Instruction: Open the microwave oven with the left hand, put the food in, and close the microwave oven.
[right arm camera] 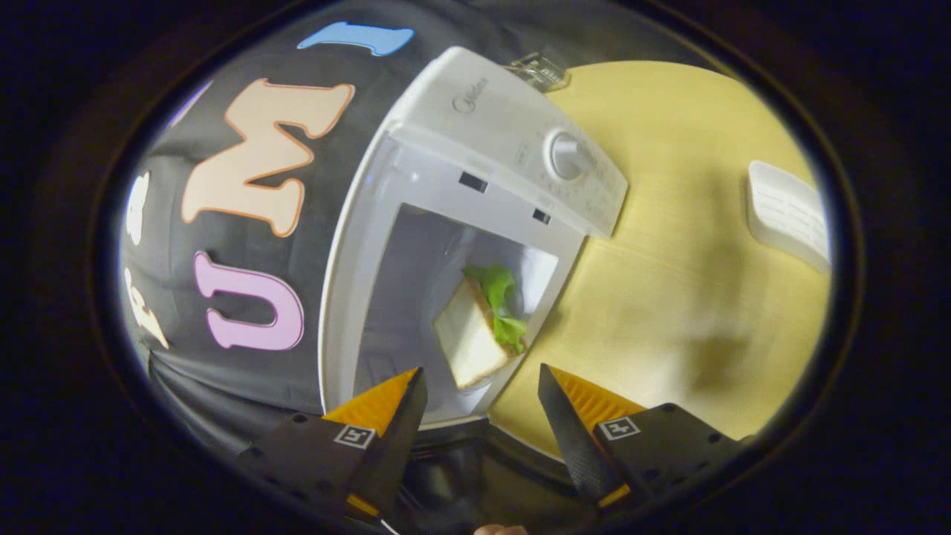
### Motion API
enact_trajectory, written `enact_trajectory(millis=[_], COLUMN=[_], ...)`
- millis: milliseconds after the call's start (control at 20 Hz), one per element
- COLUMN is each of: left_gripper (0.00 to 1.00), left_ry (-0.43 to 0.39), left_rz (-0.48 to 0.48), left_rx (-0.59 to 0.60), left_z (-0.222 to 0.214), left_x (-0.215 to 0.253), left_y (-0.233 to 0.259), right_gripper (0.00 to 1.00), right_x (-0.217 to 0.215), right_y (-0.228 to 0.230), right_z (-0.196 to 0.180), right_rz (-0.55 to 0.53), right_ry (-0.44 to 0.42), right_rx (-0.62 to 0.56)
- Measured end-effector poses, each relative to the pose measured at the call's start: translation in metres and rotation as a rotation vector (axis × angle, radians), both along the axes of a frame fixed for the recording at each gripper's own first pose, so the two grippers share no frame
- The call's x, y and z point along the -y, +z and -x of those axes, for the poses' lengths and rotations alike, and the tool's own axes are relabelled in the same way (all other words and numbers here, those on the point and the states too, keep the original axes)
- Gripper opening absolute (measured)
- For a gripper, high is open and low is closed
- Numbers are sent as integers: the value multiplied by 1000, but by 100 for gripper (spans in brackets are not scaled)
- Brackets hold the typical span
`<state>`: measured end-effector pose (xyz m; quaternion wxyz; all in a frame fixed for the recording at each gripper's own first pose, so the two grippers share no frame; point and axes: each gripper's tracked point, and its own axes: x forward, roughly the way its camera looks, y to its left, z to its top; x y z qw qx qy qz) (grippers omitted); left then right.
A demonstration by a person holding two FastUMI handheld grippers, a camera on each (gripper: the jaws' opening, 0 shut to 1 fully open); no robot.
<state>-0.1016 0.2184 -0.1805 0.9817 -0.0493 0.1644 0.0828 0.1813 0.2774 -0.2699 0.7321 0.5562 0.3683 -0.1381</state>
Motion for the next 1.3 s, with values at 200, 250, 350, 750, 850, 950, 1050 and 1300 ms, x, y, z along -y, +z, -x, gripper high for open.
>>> enact_trajectory(millis=[200,250,350,750,850,950,1050,1300], left_gripper=[97,97,97,97,97,93,67,0], left_ry=[-17,-21,-33,-85,-109,-130,-117,-129], left_rz=[-34,-35,-32,-43,-51,-69,-98,-87], left_rx=[15,17,25,45,34,33,31,-40], left_z=[-1,-2,-6,-26,-28,-34,-40,-50], left_x=[2,4,8,23,28,33,27,34], left_y=[5,6,8,7,5,4,2,-30], right_gripper=[82,82,81,81,81,81,82,82], right_x=[31,40,58,140,160,182,200,226], right_y=[20,24,39,118,140,165,191,240], right_z=[21,27,34,67,77,88,96,115], right_rz=[148,193,297,843,966,1070,1150,1283], right_ry=[86,119,166,303,313,295,267,225], right_rx=[145,179,266,587,629,664,691,744])
